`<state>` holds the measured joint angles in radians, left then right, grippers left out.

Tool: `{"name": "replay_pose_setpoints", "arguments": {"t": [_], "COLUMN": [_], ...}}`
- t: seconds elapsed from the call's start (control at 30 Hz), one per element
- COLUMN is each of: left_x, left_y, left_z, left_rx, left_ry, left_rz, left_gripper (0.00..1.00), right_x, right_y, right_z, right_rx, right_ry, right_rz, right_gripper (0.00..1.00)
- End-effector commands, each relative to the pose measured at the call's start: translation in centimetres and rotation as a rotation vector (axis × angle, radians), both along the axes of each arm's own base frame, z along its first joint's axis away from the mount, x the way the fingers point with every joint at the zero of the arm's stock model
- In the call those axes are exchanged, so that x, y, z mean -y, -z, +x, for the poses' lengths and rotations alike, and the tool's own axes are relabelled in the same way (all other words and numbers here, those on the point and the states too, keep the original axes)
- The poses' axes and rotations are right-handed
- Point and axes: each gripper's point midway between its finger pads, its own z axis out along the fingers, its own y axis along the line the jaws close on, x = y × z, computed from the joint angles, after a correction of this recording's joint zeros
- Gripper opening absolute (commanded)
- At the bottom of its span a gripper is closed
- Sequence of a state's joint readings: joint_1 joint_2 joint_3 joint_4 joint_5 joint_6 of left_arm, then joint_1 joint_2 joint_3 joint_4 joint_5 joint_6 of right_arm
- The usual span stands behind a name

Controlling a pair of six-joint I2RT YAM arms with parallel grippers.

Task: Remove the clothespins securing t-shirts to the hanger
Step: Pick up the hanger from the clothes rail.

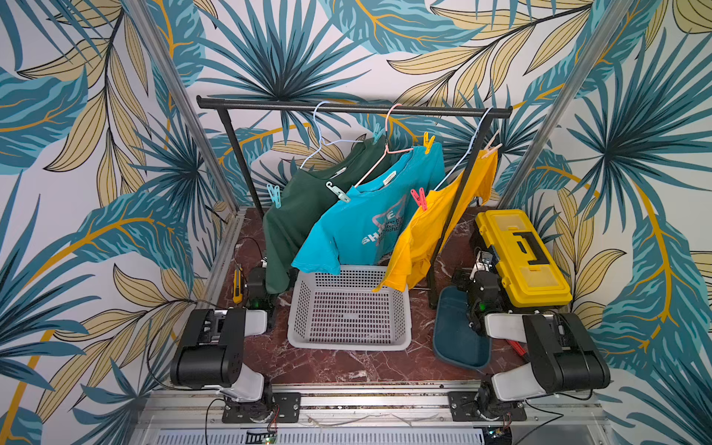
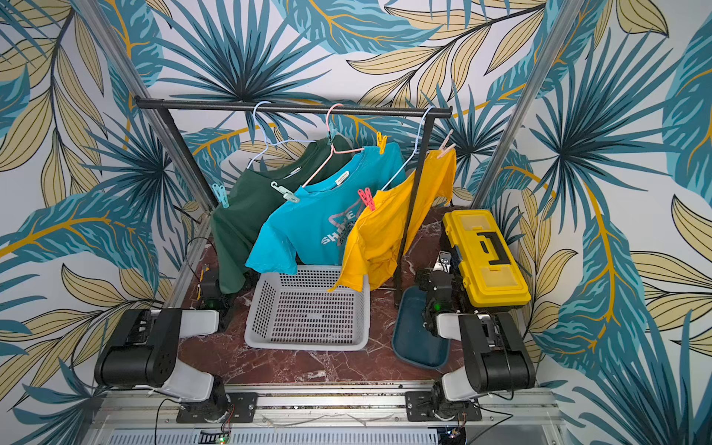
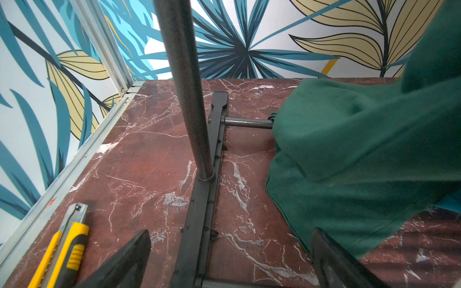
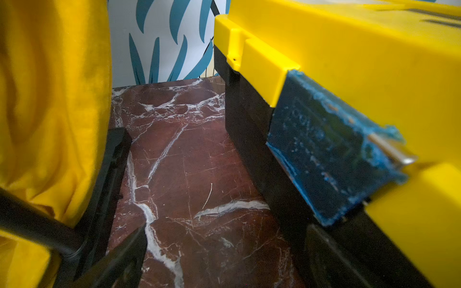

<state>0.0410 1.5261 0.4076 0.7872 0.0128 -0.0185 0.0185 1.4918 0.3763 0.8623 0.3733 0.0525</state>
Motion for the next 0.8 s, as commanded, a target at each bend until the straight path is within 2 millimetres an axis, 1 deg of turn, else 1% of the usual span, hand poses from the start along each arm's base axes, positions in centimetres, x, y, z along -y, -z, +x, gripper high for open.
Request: {"name": "replay_pose_setpoints", "arguments": {"t": [0.0,0.6,0.67,0.77], "left_x": [0.1,0.0,-0.3,-1.1], "left_y": [-1.1,-1.1,-1.4,-2.9], "left_z": [0.4,0.3,0.3,0.0], "left_rx": [0.030,0.030,0.038,0.079], "left_ry": [0.009,0.022,0.004,-0.040], "left_rz": [-0.011,-0.033,-0.035,-0.027], "left_gripper": [0.99,1.00,1.00,1.00], "right_x": [0.3,0.3,0.2,-0.1], "right_y": [-0.6,-0.6,-0.7,-1.4], "right_z": [0.1,0.1,0.1,0.2], "right_rx": [0.019,0.019,0.021,0.035], "right_ry": [0.016,0.014,0.014,-0.016], "right_rz": [0.005,0.005,0.006,-0.014], "right_gripper": [0.99,0.99,0.99,0.99]}}
